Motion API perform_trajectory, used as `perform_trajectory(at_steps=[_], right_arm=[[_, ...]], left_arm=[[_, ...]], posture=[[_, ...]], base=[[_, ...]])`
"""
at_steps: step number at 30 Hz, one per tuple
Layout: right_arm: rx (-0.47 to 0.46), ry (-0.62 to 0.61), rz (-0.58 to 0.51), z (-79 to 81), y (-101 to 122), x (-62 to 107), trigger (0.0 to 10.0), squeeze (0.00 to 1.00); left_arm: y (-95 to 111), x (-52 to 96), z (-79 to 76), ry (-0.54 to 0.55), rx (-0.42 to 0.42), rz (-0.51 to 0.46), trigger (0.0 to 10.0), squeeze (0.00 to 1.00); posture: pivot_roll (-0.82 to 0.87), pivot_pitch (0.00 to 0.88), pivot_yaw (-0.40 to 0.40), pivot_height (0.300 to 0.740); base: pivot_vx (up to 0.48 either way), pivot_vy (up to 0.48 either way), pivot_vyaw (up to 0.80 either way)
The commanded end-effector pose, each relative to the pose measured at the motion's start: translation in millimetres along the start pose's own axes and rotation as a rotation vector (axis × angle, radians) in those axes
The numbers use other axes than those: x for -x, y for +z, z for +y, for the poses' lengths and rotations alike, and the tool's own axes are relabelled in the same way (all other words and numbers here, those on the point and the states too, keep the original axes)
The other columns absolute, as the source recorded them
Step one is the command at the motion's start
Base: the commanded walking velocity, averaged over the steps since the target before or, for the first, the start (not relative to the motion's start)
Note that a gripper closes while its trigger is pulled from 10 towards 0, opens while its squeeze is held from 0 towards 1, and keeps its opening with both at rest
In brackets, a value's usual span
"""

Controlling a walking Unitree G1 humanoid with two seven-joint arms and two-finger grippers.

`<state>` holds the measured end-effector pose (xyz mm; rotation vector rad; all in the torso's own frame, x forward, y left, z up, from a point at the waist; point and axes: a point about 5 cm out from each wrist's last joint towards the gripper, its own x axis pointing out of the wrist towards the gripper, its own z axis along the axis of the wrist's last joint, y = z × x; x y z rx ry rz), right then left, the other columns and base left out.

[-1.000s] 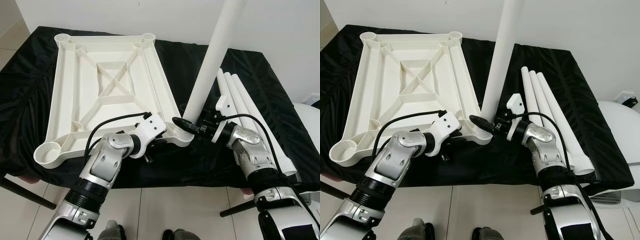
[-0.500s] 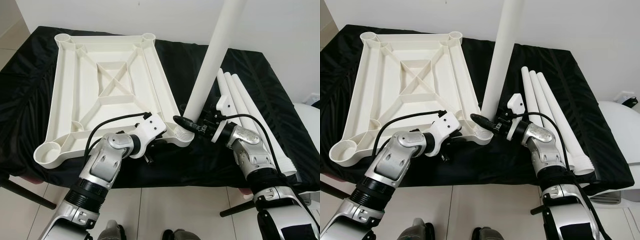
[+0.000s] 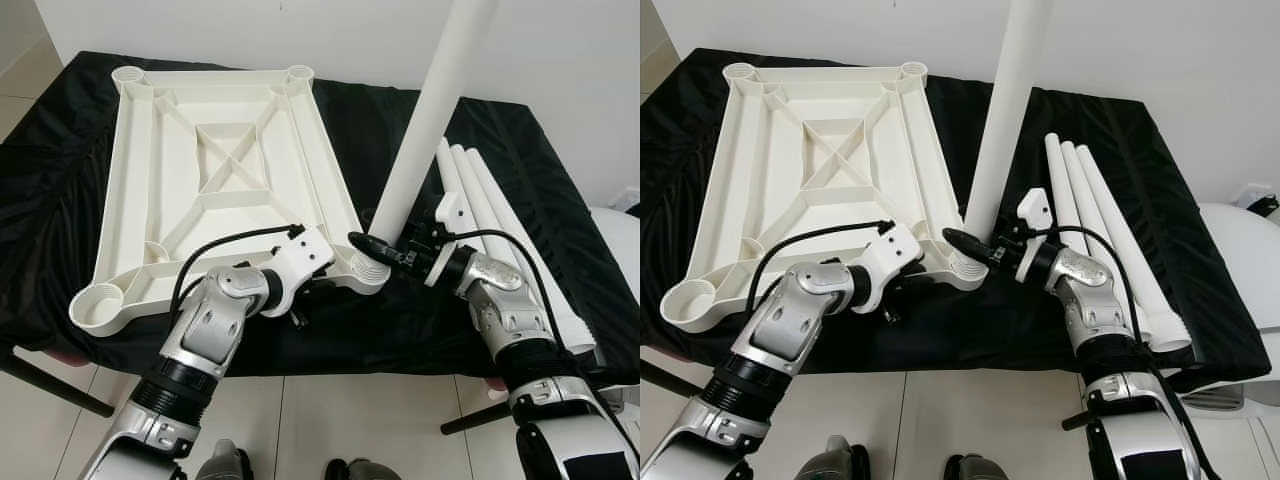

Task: Building children table

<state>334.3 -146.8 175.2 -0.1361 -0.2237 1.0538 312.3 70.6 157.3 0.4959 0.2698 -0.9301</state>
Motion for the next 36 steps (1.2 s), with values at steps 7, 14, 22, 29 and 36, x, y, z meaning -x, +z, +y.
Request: perform_trajectory(at_steps=[7,14,22,29,36], right_arm=[[0.053,0.092,-0.017,15.2,3,1.8,10.0,0.0],[0.061,0.087,-0.015,17.4,3,2.5,10.0,0.0],[0.067,0.079,-0.012,18.5,3,2.2,10.0,0.0],[0.066,0.065,-0.015,18.9,3,2.3,10.0,0.0],[0.066,0.055,-0.012,18.3,3,2.4,10.0,0.0]], left_arm=[[-13,1.1,11.2,0.123,0.062,0.058,10.0,0.0],[-14,1.4,14.4,0.138,0.092,0.069,10.0,0.0],[-16,2.3,16.9,0.154,0.138,0.08,10.0,0.0],[-19,3.1,17.5,0.158,0.178,0.086,10.0,0.0],[-18,2.8,17.0,0.151,0.179,0.087,10.0,0.0]], posture=[[0.0,0.116,-0.086,0.74],[0.0,0.118,-0.084,0.74],[0.0,0.119,-0.083,0.74],[0.0,0.12,-0.081,0.74],[0.0,0.123,-0.081,0.74]], base=[[0.0,0.0,0.0],[0.0,0.0,0.0],[0.0,0.0,0.0],[0.0,0.0,0.0],[0.0,0.0,0.0]])
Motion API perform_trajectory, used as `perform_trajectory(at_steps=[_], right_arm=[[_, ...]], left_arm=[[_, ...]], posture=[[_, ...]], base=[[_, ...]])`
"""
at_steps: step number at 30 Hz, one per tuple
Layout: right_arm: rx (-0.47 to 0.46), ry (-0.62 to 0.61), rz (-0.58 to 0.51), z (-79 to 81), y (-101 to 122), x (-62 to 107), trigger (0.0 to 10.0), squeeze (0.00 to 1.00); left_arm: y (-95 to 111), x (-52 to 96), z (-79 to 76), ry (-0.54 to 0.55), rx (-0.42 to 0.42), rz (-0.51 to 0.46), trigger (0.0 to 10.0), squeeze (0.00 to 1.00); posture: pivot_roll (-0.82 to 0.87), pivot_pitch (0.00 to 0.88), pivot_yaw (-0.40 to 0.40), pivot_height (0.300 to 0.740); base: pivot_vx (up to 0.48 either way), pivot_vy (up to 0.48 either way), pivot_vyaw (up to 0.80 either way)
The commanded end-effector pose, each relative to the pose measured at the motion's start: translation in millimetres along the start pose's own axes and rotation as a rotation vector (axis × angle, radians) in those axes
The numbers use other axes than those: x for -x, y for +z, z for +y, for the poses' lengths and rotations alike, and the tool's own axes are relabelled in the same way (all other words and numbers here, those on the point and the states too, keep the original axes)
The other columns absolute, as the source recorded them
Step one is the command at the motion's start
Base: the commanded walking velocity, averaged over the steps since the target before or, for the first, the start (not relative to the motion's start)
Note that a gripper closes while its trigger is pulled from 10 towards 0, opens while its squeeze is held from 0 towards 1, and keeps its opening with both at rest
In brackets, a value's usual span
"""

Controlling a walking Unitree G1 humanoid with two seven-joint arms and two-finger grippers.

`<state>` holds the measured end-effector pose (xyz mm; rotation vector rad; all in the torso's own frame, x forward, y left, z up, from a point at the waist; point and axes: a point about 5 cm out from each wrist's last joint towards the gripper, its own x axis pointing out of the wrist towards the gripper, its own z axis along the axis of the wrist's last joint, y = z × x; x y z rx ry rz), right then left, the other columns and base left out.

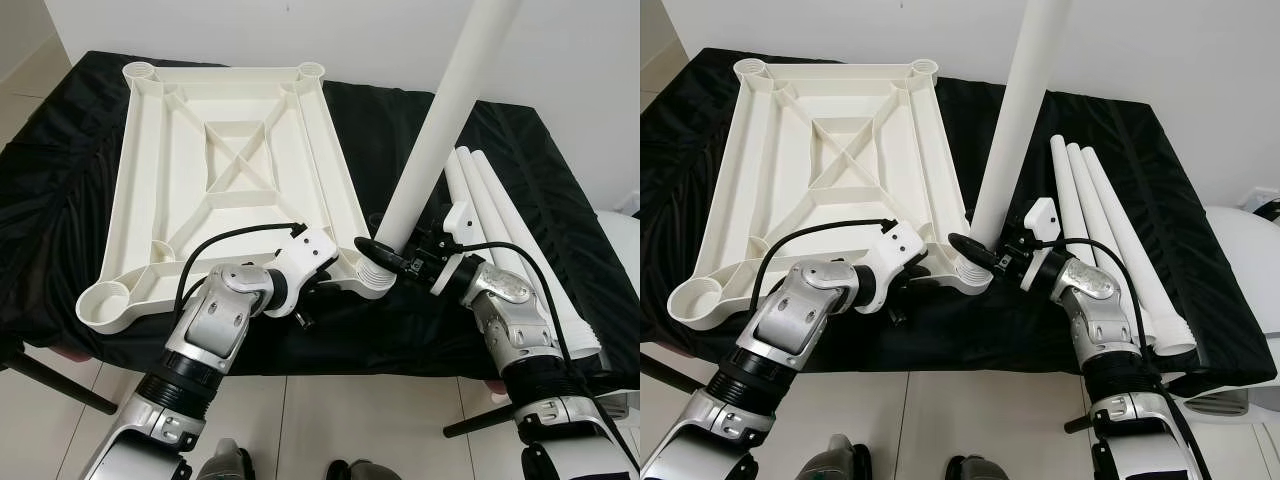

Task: Building children table

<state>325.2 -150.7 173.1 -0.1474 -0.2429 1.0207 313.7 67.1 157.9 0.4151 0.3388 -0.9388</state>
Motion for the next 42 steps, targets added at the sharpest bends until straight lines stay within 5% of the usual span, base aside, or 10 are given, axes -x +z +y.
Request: perform_trajectory(at_steps=[1,29,42], right_arm=[[0.044,0.087,-0.006,12.1,3,-5.2,10.0,0.0],[0.02,0.083,-0.017,7.7,4,-9.1,10.0,0.0],[-0.045,0.267,-0.004,-5.6,13,-4.5,10.0,0.0]], left_arm=[[-18,5.8,18.8,0.182,0.087,0.057,10.0,0.0],[-14,6.1,9.6,0.122,0.057,0.042,10.0,0.0],[-6,13.1,-11.0,-0.023,0.038,0.0,10.0,0.0]], posture=[[0.0,0.123,-0.081,0.74],[0.0,0.127,-0.079,0.74],[0.02,0.137,-0.056,0.74]], base=[[0.0,0.0,0.0],[0.0,0.0,0.0],[0.0,0.0,0.0]])
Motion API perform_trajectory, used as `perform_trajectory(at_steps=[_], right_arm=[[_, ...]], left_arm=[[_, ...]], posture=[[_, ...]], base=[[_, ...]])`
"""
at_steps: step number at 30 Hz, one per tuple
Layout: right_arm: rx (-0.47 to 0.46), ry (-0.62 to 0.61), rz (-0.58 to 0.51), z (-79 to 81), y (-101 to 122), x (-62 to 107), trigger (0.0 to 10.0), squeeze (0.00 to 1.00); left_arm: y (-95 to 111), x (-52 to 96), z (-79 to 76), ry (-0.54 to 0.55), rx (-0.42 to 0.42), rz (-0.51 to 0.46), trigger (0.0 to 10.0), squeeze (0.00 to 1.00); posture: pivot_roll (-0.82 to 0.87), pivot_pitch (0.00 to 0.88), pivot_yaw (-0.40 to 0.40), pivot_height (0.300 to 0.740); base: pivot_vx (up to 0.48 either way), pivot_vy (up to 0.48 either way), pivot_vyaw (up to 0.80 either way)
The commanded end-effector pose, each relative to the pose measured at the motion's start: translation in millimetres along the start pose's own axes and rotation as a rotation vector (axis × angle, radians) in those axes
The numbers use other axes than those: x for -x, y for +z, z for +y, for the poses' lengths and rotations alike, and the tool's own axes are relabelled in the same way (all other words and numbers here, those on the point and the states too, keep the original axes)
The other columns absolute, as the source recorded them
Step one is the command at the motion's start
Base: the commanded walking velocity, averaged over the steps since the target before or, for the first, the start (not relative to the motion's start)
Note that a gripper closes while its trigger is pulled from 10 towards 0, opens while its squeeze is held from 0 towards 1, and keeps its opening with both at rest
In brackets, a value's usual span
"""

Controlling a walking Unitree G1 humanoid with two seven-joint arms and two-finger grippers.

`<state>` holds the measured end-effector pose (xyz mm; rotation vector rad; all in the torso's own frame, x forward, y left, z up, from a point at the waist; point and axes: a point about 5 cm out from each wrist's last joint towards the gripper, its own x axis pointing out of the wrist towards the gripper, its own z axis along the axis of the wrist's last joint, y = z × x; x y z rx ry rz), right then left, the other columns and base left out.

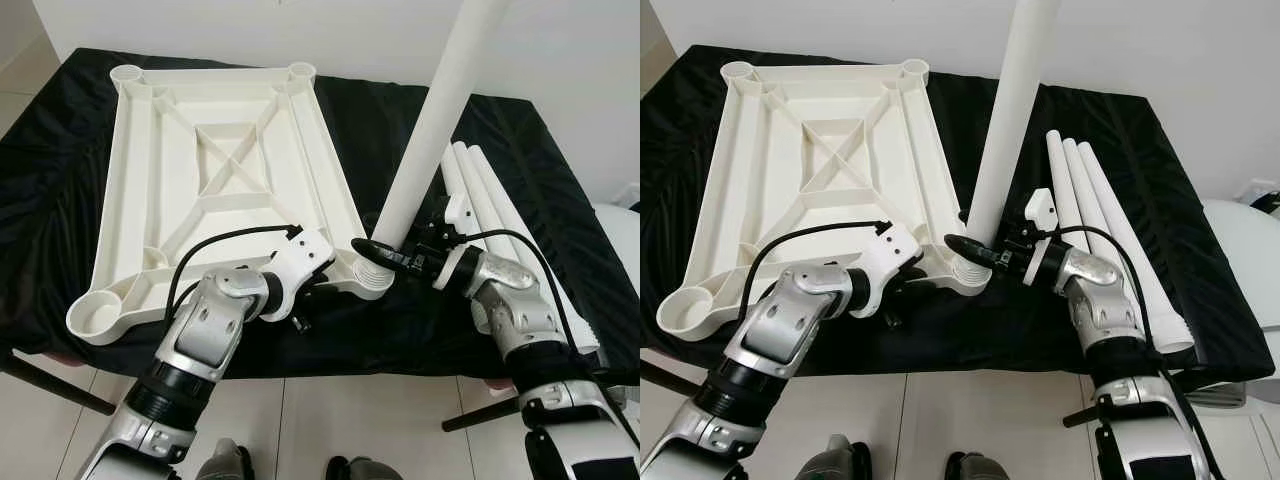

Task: Building children table

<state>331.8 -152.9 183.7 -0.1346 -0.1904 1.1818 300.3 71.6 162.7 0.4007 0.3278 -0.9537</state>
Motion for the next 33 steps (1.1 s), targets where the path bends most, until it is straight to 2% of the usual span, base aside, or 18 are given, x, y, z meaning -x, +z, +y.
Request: perform_trajectory(at_steps=[1,3,12,15,16,19,28,30,32,33], right_arm=[[0.006,0.108,-0.021,3.4,4,-2.1,10.0,0.0],[0.015,0.176,-0.006,5.1,4,-0.9,10.0,0.0],[-0.01,0.314,0.006,10.3,5,2.5,10.0,0.0],[-0.003,0.363,-0.044,4.0,21,2.9,10.0,0.0],[-0.003,0.363,-0.044,4.0,21,2.9,10.0,0.0],[0.038,0.37,-0.171,-11.4,59,1.8,10.0,0.0],[0.072,0.374,-0.203,-13.3,71,2.2,10.0,0.0],[0.078,0.305,-0.165,-16.5,64,0.1,10.0,0.0],[0.078,0.305,-0.165,-16.5,64,0.1,10.0,0.0],[0.084,0.229,-0.154,-21.3,61,-2.0,10.0,0.0]], left_arm=[[-6,0.6,-3.2,-0.01,0.034,0.017,10.0,0.0],[-6,2.5,-4.2,-0.02,0.044,0.016,10.0,0.0],[-6,6.6,-4.6,-0.027,0.062,0.016,10.0,0.0],[-7,9.1,-5.0,-0.028,0.071,0.022,10.0,0.0],[-7,9.1,-5.0,-0.028,0.071,0.022,10.0,0.0],[-8,10.6,-6.4,-0.031,0.076,0.031,10.0,0.0],[-8,10.4,-6.9,-0.032,0.084,0.032,10.0,0.0],[-9,10.4,-5.8,-0.023,0.088,0.035,10.0,0.0],[-9,10.4,-5.8,-0.023,0.088,0.035,10.0,0.0],[-9,10.6,-4.0,-0.011,0.092,0.037,10.0,0.0]], posture=[[0.02,0.137,-0.056,0.74],[0.02,0.137,-0.053,0.74],[0.04,0.138,-0.044,0.74],[0.04,0.139,-0.041,0.74],[0.04,0.139,-0.041,0.74],[0.04,0.141,-0.041,0.74],[0.04,0.143,-0.043,0.74],[0.04,0.143,-0.045,0.74],[0.04,0.143,-0.045,0.74],[0.04,0.141,-0.047,0.74]], base=[[0.0,0.0,0.0],[0.0,0.0,0.0],[0.0,0.0,0.0],[0.0,0.0,0.0],[0.0,0.0,0.0],[0.0,0.0,0.0],[0.0,0.0,0.0],[0.0,0.0,0.0],[0.0,0.0,0.0],[0.0,0.0,0.0]])
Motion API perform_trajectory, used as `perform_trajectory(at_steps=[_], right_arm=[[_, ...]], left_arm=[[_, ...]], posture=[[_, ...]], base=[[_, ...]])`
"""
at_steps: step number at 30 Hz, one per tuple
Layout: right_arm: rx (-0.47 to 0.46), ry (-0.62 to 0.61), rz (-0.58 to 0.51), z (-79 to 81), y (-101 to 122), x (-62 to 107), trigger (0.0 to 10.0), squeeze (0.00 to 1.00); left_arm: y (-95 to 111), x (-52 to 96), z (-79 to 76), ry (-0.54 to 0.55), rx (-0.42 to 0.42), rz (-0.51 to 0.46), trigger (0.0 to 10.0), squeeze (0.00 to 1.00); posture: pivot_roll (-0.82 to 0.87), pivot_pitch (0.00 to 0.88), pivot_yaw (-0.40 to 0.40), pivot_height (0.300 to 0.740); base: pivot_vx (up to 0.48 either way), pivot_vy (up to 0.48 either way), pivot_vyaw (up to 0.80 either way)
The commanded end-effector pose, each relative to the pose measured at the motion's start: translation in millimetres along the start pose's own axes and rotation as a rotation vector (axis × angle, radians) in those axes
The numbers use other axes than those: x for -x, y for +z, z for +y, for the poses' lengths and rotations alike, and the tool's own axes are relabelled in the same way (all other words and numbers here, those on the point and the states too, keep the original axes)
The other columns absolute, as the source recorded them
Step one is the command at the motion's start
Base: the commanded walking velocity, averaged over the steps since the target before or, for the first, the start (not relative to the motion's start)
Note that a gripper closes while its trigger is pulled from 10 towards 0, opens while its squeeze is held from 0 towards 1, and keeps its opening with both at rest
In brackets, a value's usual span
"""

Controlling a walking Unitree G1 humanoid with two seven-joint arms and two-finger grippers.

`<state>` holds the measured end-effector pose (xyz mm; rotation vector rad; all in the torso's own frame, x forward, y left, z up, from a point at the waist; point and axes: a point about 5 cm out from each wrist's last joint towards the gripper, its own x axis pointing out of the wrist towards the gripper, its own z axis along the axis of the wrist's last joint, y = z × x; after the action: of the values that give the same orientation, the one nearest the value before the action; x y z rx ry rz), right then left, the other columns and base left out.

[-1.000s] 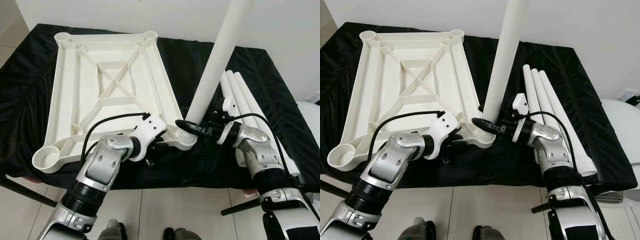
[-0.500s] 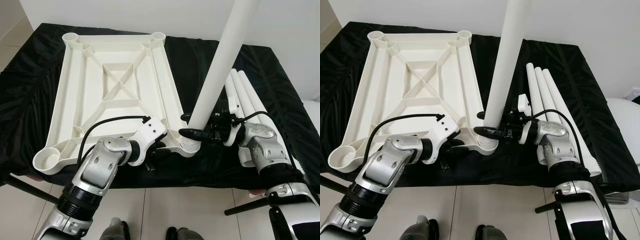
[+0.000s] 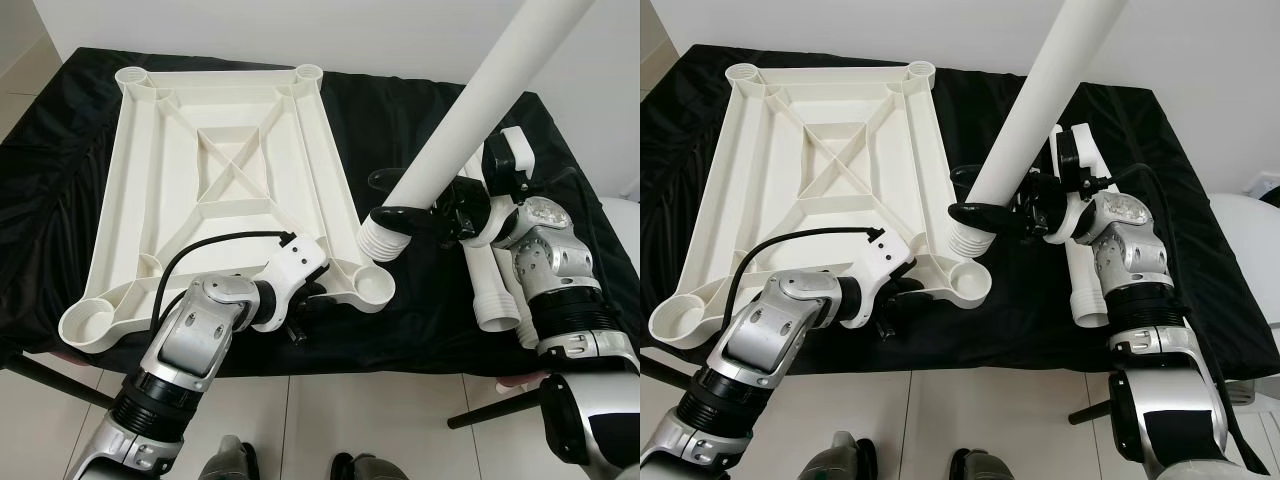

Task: Building children table

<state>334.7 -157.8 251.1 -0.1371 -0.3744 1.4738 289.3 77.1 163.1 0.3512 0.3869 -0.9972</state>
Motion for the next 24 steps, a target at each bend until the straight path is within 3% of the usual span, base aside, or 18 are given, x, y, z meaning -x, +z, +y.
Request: perform_trajectory(at_steps=[1,3,14,15,16,17,20,21,24], right_arm=[[0.007,-0.057,0.016,-2.6,-5,1.3,10.0,0.0],[-0.006,-0.215,0.05,-13.0,-10,0.1,10.0,0.0],[-0.017,-0.398,0.029,-18.7,-11,0.0,10.0,0.0],[-0.02,-0.418,0.022,-18.6,-11,0.8,10.0,0.0],[-0.02,-0.418,0.022,-18.6,-11,0.8,10.0,0.0],[-0.021,-0.455,-0.002,-19.5,-8,1.4,10.0,0.0],[-0.022,-0.479,-0.019,-20.1,-7,1.7,10.0,0.0],[-0.023,-0.515,-0.031,-20.7,-6,0.9,10.0,0.0],[-0.071,-0.59,-0.005,-16.7,-14,-3.9,10.0,0.0]], left_arm=[[-6,0.6,2.6,0.049,0.036,0.014,10.0,0.0],[-8,0.0,9.1,0.092,0.055,0.02,10.0,0.0],[-18,-8.1,20.6,0.171,0.076,0.059,10.0,0.0],[-19,-9.6,21.4,0.179,0.071,0.066,4.5,0.0],[-19,-9.6,21.4,0.179,0.071,0.066,4.5,0.0],[-22,-11.4,21.9,0.188,0.058,0.083,0.0,0.0],[-24,-12.4,22.1,0.194,0.049,0.094,0.0,0.0],[-27,-13.7,23.6,0.209,0.032,0.12,10.0,0.0],[-32,-15.2,31.8,0.271,0.013,0.152,10.0,0.0]], posture=[[0.04,0.141,-0.047,0.74],[0.03,0.14,-0.049,0.74],[0.02,0.137,-0.049,0.74],[0.01,0.136,-0.049,0.74],[0.01,0.136,-0.049,0.74],[0.01,0.133,-0.05,0.74],[0.01,0.133,-0.05,0.74],[0.01,0.129,-0.053,0.74],[0.0,0.123,-0.058,0.74]], base=[[0.0,0.0,0.0],[0.0,0.0,0.0],[0.0,0.0,0.0],[0.0,0.0,0.0],[0.0,0.0,0.0],[0.0,0.0,0.0],[0.0,0.0,0.0],[0.0,0.0,0.0],[0.0,0.0,0.0]])
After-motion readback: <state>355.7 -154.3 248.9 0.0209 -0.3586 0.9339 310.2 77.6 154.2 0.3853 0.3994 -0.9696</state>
